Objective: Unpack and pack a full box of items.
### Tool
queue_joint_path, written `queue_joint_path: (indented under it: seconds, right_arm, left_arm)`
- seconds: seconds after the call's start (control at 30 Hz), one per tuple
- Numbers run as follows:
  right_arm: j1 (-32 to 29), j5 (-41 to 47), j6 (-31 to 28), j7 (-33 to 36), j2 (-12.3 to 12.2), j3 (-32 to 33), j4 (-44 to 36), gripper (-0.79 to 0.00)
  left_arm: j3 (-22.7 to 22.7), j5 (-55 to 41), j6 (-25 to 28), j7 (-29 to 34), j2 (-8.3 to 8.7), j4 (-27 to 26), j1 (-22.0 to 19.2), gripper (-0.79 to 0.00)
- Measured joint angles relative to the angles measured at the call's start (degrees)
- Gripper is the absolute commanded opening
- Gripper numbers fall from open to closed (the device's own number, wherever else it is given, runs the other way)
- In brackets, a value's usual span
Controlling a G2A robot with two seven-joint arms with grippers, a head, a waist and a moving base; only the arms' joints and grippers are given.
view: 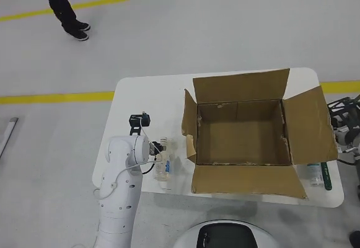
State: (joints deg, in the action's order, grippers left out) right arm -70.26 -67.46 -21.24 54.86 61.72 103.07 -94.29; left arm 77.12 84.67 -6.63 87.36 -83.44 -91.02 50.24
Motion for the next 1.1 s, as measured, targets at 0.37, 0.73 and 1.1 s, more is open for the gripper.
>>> queue_joint_path:
  seconds: [0.37,0.73,1.1]
  right_arm:
    - [0.52,-0.52,-0.18,-0.2,-0.08,-0.58,0.85,-0.785]
    - [5.75,-9.94,0.01,4.02,-0.65,-6.32,5.24,-0.785]
    - [11.34,-8.9,-1.73,9.56,-0.74,-10.77,12.34,-0.785]
  left_arm:
    - [0.0,0.0,0.0,0.0,0.0,0.0,0.0,0.0]
    - [0.0,0.0,0.0,0.0,0.0,0.0,0.0,0.0]
    - [0.0,0.0,0.0,0.0,0.0,0.0,0.0,0.0]
